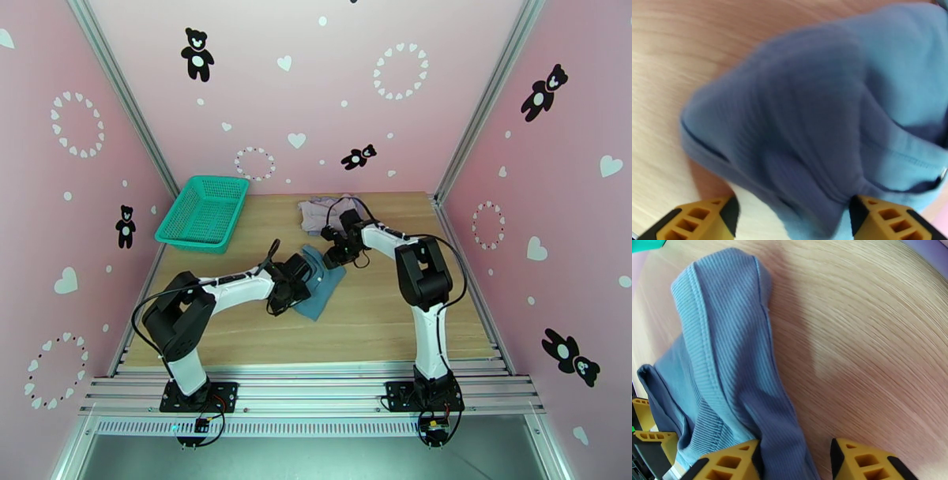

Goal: Fold and stack the mixed laundry pile

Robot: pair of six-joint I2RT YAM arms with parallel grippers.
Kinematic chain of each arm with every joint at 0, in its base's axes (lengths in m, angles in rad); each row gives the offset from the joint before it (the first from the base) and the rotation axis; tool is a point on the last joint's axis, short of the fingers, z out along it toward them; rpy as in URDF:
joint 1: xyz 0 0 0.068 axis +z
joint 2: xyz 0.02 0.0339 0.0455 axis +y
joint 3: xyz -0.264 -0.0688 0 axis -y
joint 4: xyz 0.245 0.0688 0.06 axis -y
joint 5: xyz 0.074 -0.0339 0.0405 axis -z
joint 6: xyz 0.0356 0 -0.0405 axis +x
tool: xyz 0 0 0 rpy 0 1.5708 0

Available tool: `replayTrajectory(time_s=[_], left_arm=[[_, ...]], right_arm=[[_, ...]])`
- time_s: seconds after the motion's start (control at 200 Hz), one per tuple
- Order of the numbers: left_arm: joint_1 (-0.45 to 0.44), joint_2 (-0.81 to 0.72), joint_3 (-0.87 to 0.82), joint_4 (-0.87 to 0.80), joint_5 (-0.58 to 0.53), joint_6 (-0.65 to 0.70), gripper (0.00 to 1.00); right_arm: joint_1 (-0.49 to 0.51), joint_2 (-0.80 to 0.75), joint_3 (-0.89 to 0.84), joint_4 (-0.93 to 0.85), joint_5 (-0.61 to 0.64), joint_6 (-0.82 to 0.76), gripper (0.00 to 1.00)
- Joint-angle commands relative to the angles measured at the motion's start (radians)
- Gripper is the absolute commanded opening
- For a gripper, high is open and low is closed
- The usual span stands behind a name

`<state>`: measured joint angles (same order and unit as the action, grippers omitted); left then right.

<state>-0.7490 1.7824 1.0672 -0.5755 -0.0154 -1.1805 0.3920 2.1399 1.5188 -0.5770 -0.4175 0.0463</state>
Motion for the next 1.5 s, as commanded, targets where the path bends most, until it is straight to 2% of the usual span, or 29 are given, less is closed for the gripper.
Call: replayTrajectory(time_s=[0.0, 0.21, 0.395, 0.505, 0.585, 0.686, 0.756, 0.781, 0.906, 0.931, 1.056, 1.226, 1.386, 1.496], left_arm=[[0.008, 0.091, -0.041, 0.117, 0.029, -0.002, 0.78], [0.008, 0.165, 0.007, 0.190, 0.025, 0.012, 0.69], [0.008, 0.264, 0.107, 0.199, 0.029, 0.036, 0.62], [0.008, 0.296, 0.130, 0.199, 0.031, 0.038, 0.54], [0.008, 0.302, 0.133, 0.196, 0.019, 0.033, 0.41], [0.008, 0.310, 0.143, 0.198, 0.009, 0.036, 0.21], [0.010, 0.323, 0.159, 0.198, 0.009, 0.040, 0.09], [0.011, 0.330, 0.165, 0.199, 0.011, 0.042, 0.00], [0.013, 0.338, 0.200, 0.170, -0.009, 0.069, 0.00], [0.015, 0.333, 0.212, 0.154, -0.021, 0.080, 0.00], [0.031, 0.268, 0.282, 0.053, -0.097, 0.157, 0.00], [0.068, 0.195, 0.465, -0.098, -0.202, 0.297, 0.00], [0.114, 0.211, 0.633, -0.141, -0.202, 0.411, 0.00], [0.146, 0.284, 0.783, -0.166, -0.189, 0.506, 0.00]], right_arm=[[0.071, 0.012, -0.107, -0.032, -0.025, 0.093, 0.46], [0.088, -0.026, -0.182, 0.004, 0.001, 0.160, 0.41], [0.093, -0.029, -0.182, 0.003, 0.010, 0.182, 0.39], [0.096, -0.028, -0.174, -0.007, 0.020, 0.182, 0.37], [0.096, -0.024, -0.169, -0.014, 0.023, 0.182, 0.33], [0.097, -0.022, -0.165, -0.018, 0.020, 0.183, 0.27], [0.097, -0.024, -0.160, -0.024, 0.019, 0.184, 0.21], [0.099, -0.026, -0.160, -0.027, 0.019, 0.183, 0.18], [0.101, -0.049, -0.146, -0.044, 0.033, 0.184, 0.06], [0.100, -0.057, -0.140, -0.049, 0.039, 0.185, 0.00], [0.102, -0.110, -0.083, -0.096, 0.108, 0.186, 0.00], [0.090, -0.182, 0.059, -0.167, 0.211, 0.196, 0.00], [0.066, -0.231, 0.166, -0.159, 0.304, 0.233, 0.00], [0.044, -0.231, 0.217, -0.112, 0.362, 0.268, 0.00]])
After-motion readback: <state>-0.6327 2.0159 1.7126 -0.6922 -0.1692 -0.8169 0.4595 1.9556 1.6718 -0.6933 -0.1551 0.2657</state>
